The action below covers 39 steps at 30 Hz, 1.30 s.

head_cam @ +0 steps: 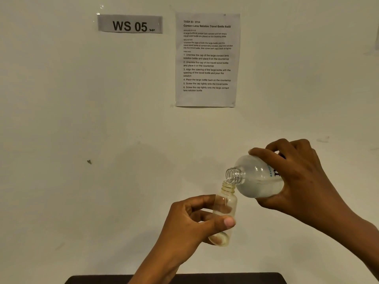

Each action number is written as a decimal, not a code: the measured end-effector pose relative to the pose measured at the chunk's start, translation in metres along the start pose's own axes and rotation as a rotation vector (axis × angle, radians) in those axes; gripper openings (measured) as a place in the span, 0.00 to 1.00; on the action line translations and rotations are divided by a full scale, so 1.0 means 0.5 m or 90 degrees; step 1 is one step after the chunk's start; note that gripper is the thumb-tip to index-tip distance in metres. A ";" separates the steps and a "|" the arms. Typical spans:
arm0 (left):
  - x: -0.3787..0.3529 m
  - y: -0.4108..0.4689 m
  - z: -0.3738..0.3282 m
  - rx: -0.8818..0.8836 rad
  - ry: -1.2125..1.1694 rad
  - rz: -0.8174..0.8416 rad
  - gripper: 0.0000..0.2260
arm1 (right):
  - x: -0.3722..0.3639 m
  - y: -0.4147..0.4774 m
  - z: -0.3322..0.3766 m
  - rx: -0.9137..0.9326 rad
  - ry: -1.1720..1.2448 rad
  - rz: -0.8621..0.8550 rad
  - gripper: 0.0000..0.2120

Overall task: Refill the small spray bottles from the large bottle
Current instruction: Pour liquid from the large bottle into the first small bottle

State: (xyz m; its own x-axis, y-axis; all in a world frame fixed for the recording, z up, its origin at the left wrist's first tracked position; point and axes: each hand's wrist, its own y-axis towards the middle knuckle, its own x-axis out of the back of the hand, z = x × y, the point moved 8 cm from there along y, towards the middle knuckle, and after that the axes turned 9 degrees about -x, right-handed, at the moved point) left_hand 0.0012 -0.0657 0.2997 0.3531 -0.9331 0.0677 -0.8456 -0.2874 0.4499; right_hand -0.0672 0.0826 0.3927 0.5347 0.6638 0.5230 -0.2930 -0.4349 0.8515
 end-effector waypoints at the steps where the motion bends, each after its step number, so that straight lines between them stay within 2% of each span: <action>1: 0.001 0.000 0.001 0.000 0.000 -0.002 0.19 | 0.000 0.000 0.000 0.001 0.000 0.000 0.33; 39: -0.001 0.003 0.000 0.001 0.001 0.017 0.19 | -0.007 -0.002 -0.004 -0.001 0.001 -0.006 0.33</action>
State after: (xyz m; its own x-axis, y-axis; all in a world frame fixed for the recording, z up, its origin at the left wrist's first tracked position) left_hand -0.0002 -0.0655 0.3005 0.3311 -0.9402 0.0805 -0.8550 -0.2628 0.4472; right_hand -0.0705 0.0818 0.3900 0.5361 0.6686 0.5153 -0.2892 -0.4280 0.8563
